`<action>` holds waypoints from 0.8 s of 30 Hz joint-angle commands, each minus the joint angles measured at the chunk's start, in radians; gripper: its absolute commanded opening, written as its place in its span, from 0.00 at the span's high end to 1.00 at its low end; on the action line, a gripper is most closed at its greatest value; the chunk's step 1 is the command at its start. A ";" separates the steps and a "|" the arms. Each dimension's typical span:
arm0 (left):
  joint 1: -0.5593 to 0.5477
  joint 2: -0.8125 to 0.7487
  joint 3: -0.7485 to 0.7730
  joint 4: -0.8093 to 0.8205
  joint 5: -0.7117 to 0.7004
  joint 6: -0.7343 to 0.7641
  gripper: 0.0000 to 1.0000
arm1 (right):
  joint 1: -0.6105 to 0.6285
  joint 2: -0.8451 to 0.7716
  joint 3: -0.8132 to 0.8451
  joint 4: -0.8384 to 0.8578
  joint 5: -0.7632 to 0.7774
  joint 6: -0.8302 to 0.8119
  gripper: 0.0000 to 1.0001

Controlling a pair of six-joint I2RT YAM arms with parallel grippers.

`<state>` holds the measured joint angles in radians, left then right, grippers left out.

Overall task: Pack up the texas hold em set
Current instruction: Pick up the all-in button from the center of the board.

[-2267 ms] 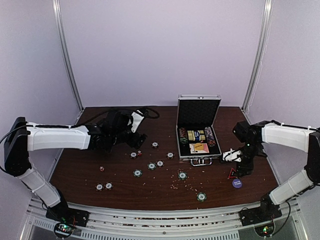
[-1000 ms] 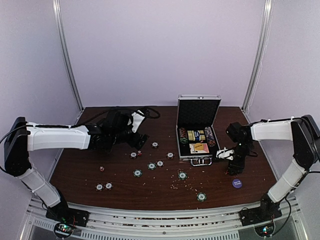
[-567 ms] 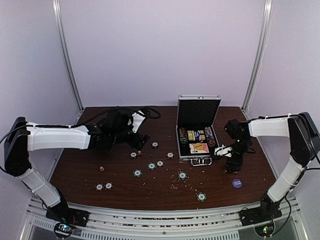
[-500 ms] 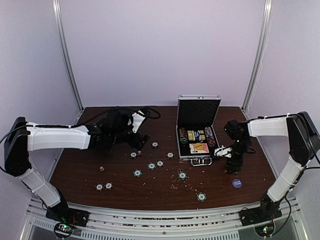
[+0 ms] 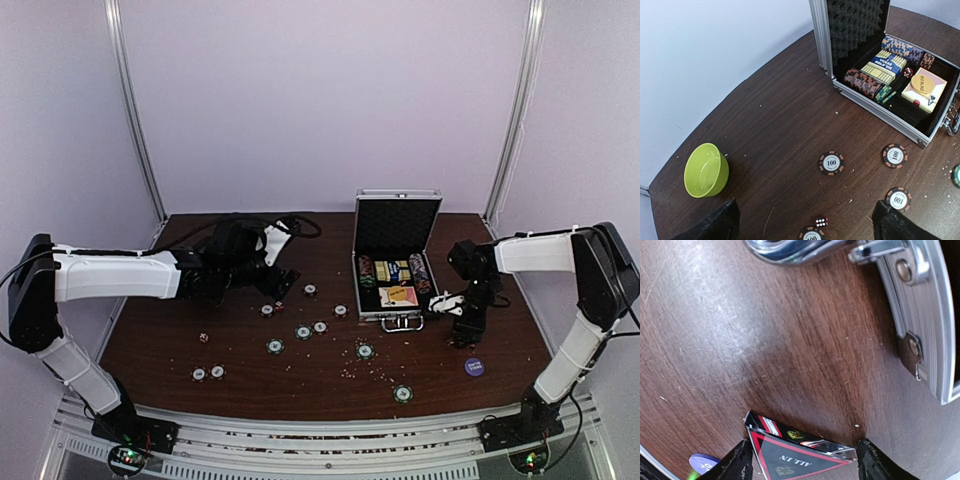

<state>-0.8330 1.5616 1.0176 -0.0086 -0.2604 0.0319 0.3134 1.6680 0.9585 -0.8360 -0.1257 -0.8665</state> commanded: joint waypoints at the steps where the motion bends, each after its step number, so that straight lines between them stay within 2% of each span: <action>1: 0.000 -0.019 0.017 0.035 0.015 0.003 0.06 | -0.008 -0.002 0.005 0.011 0.023 0.030 0.28; 15: 0.000 -0.020 0.018 0.032 0.020 0.003 0.06 | -0.013 0.031 0.002 0.027 0.039 0.064 0.29; 24: 0.000 -0.020 0.019 0.030 0.020 0.005 0.06 | -0.014 0.051 0.004 0.017 0.022 0.065 0.39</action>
<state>-0.8330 1.5616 1.0176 -0.0090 -0.2497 0.0322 0.3073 1.6791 0.9638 -0.8345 -0.1104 -0.8082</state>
